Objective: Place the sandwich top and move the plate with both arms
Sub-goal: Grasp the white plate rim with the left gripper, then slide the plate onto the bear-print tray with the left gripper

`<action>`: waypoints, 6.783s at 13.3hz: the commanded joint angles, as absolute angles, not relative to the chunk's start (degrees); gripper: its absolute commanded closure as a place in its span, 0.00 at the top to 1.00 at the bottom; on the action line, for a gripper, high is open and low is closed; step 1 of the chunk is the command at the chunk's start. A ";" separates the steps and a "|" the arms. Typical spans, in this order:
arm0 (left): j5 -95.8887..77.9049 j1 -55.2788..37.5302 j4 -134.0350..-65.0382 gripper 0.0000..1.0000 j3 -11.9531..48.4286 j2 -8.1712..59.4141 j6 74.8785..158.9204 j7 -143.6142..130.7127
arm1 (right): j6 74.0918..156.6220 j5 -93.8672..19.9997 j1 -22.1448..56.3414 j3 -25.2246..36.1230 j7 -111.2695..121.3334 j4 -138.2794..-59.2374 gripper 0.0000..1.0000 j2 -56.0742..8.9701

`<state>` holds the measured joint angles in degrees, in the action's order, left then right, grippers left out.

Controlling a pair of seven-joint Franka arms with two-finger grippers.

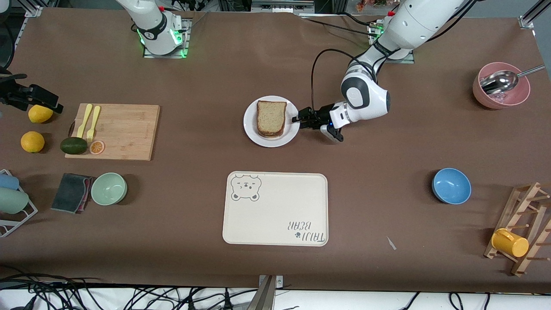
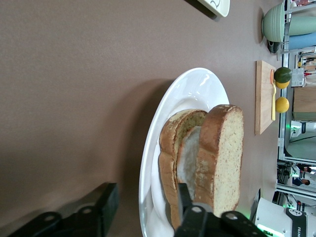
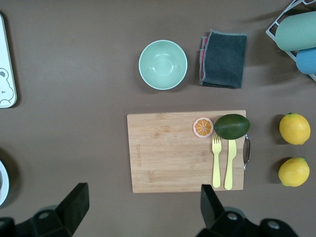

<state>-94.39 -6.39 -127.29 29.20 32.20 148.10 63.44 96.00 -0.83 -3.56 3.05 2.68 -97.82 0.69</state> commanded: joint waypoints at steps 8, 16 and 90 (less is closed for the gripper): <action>-98.52 -5.01 -125.86 0.44 29.27 34.10 144.06 67.68 | 99.93 -1.23 -3.34 1.49 3.69 -97.65 1.00 0.62; -104.15 -4.31 -125.86 0.39 29.27 35.95 141.77 73.83 | 99.67 -1.76 -3.34 1.49 3.69 -97.56 1.00 0.53; -88.77 -14.50 -78.49 0.16 11.43 56.78 143.35 36.56 | 99.40 -2.11 -3.43 1.58 3.60 -97.56 1.00 0.44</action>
<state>-90.57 -13.80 -80.74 11.77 55.81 143.36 38.28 99.72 -1.06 -3.38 1.46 2.91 -97.86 0.48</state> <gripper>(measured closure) 0.947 0.000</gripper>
